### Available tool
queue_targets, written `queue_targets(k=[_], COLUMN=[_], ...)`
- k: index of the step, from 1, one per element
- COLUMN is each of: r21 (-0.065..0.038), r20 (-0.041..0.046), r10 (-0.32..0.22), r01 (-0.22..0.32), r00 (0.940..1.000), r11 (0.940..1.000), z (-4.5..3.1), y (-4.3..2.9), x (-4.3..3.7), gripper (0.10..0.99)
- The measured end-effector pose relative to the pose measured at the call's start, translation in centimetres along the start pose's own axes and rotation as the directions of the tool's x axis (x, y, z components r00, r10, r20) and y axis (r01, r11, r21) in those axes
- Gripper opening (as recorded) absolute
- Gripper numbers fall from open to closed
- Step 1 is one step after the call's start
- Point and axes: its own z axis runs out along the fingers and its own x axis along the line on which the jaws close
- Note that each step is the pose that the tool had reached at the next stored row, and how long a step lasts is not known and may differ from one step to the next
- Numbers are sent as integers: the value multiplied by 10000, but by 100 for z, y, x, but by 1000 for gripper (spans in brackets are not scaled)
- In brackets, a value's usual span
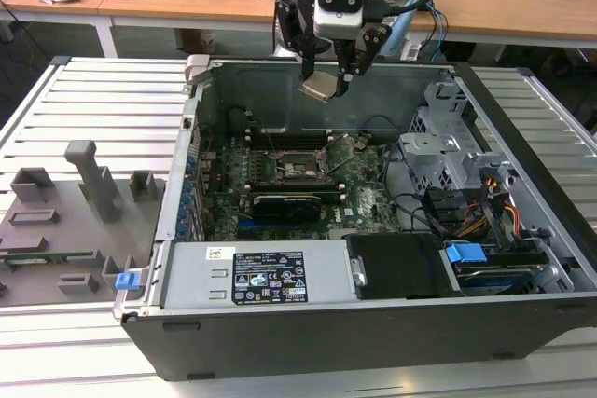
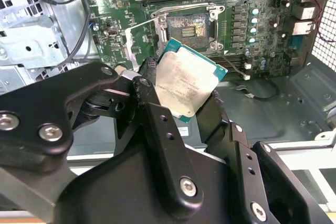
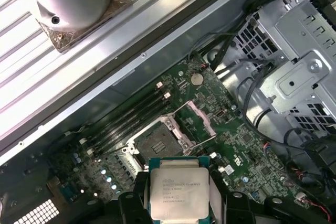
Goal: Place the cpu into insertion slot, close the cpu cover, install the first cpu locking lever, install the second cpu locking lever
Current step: 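Place the cpu into insertion slot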
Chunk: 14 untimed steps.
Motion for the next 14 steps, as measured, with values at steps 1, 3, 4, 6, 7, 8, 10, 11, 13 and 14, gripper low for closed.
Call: queue_targets(k=[1, 3, 4, 6, 7, 8, 10, 11, 13, 14], r21=[0, -6, -7, -10, -12, -13, -16, -17, -20, -22], r20=[5, 27, 32, 42, 48, 52, 61, 66, 77, 82], r10=[47, 303, 352, 465, 530, 575, 677, 744, 860, 917], r01=[-47, -303, -352, -465, -530, -575, -677, -744, -860, -917], r00=[10000, 9995, 9994, 9989, 9986, 9983, 9977, 9972, 9963, 9958], r11=[10000, 9995, 9994, 9989, 9986, 9983, 9977, 9972, 9963, 9958], z=[0, 0, 0, 0, 0, 0, 0, 0, 0, 1], y=[0, 0, 0, 0, 0, 0, 0, 0, 0, 0], x=[0, 0, 0, 0, 0, 0, 0, 0, 0, 0], gripper=[541, 541, 541, 541, 541, 541, 541, 541, 541, 541])
